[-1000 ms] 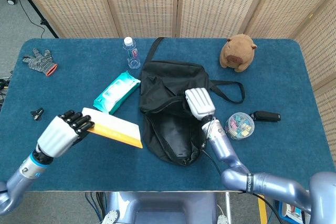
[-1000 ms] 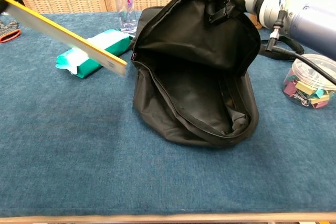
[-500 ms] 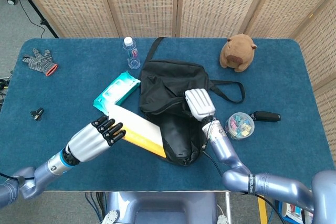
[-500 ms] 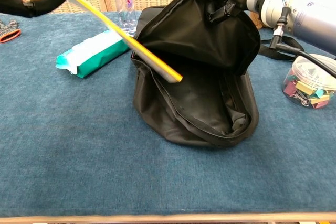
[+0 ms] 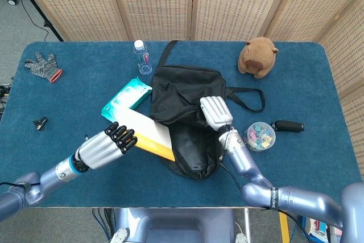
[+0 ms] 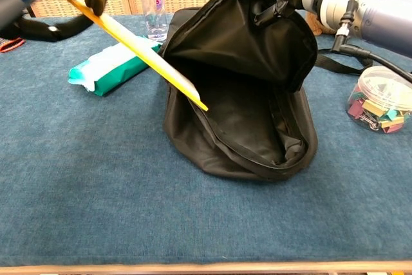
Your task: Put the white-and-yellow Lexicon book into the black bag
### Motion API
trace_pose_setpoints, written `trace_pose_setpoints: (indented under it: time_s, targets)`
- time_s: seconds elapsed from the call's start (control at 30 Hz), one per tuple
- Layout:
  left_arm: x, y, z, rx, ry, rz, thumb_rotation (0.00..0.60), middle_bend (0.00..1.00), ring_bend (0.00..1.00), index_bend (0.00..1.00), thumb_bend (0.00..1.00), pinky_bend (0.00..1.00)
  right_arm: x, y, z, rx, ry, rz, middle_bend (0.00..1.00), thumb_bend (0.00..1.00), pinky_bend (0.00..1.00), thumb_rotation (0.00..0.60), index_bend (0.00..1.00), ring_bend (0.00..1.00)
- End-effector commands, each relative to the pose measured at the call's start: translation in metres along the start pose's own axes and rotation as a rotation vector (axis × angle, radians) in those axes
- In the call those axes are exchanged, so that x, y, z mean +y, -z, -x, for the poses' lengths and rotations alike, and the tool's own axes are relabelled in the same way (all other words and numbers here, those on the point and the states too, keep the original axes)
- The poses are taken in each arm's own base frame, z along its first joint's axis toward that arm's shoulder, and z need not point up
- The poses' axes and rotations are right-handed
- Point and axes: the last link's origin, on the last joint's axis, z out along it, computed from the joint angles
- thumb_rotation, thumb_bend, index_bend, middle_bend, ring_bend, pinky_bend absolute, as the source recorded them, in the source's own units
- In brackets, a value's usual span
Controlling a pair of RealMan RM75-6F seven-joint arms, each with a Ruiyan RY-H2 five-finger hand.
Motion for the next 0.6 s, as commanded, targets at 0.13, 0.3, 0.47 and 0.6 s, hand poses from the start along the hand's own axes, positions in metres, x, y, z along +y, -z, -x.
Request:
trace_pose_setpoints:
  time_s: [0.13, 0.3, 0.47, 0.6]
  targets:
    - [0.020, -0.007, 0.018, -0.009, -0.065, 0.066, 0.600, 0.63, 0.61, 0.78, 0.52, 0.70, -0.004, 0.002, -0.005, -0.017, -0.025, -0.002, 0.50, 0.87, 0.74, 0.600, 0.60, 0.50]
    - [0.034, -0.008, 0.026, -0.034, -0.089, 0.117, 0.600, 0.64, 0.62, 0.79, 0.52, 0.70, -0.007, 0.004, -0.008, -0.034, -0.048, -0.002, 0.50, 0.88, 0.74, 0.600, 0.60, 0.50]
    - [0.057, -0.009, 0.036, -0.073, -0.099, 0.184, 0.600, 0.64, 0.62, 0.79, 0.52, 0.71, -0.011, 0.008, -0.012, -0.065, -0.073, -0.005, 0.50, 0.89, 0.74, 0.600, 0.60, 0.50]
    - [0.078, -0.015, 0.043, -0.103, -0.124, 0.213, 0.600, 0.65, 0.63, 0.79, 0.52, 0.71, -0.014, 0.010, -0.017, -0.087, -0.084, -0.009, 0.50, 0.89, 0.74, 0.600, 0.60, 0.51]
